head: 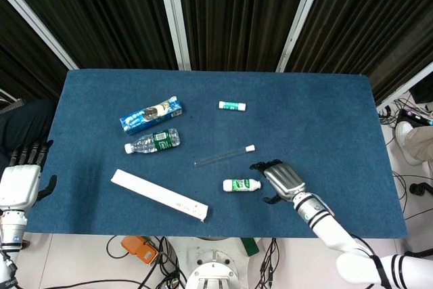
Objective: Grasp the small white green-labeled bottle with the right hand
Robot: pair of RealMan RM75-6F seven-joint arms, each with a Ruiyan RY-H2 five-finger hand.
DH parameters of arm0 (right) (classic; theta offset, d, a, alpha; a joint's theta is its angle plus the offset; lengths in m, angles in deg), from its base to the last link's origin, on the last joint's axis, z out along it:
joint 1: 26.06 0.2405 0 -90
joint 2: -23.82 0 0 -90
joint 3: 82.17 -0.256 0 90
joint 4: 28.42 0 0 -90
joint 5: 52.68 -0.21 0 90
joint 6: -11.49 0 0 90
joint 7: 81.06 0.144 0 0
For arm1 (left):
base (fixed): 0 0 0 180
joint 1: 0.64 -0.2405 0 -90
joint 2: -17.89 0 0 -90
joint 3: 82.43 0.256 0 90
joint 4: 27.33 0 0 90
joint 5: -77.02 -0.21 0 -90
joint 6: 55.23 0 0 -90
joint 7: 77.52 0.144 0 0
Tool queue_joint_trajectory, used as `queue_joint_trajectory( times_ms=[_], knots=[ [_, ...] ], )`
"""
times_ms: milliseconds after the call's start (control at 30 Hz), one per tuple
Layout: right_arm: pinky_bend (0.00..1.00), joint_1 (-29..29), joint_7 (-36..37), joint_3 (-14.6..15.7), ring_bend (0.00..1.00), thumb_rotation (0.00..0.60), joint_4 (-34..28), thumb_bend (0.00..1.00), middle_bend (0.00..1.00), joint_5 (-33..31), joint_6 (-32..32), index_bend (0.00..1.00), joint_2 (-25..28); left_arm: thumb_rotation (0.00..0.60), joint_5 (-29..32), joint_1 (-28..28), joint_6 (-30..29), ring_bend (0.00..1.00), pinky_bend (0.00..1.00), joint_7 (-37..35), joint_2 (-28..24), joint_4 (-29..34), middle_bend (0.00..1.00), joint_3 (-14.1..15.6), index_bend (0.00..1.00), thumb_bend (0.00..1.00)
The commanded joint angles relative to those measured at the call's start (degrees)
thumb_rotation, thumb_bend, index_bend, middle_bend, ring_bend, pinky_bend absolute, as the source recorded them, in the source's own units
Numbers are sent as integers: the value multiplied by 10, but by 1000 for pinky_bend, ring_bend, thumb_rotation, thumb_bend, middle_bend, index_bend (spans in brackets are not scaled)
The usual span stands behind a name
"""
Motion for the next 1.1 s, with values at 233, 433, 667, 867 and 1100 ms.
queue_joint_trajectory(
  times_ms=[233, 433, 667, 867, 1100],
  knots=[
    [343, 50, 1, -10, 403, 600, 47, 294, 352, -22, -9, 356, -68, 600, 4, 0, 2, 0, 8, -3, -2, 1, 0, -1, 0, 377],
    [353, 67, 7, -7, 418, 600, 79, 294, 366, -37, -9, 392, -92, 600, 5, 0, 3, 0, 8, -5, -3, 2, 0, -2, 0, 378],
    [384, 84, 25, -6, 439, 600, 106, 294, 366, -44, -12, 411, -117, 600, 8, 0, 5, 0, 10, -4, -4, 2, 0, -2, 0, 378],
    [438, 88, 31, -2, 515, 600, 115, 295, 393, -41, 0, 430, -126, 600, 10, 0, 6, 0, 12, -7, -5, 3, 0, -2, 0, 379],
    [466, 99, 28, 1, 545, 600, 127, 297, 437, -47, 4, 439, -137, 600, 11, 0, 6, 0, 15, -7, -5, 5, 0, -2, 0, 382]
  ],
)
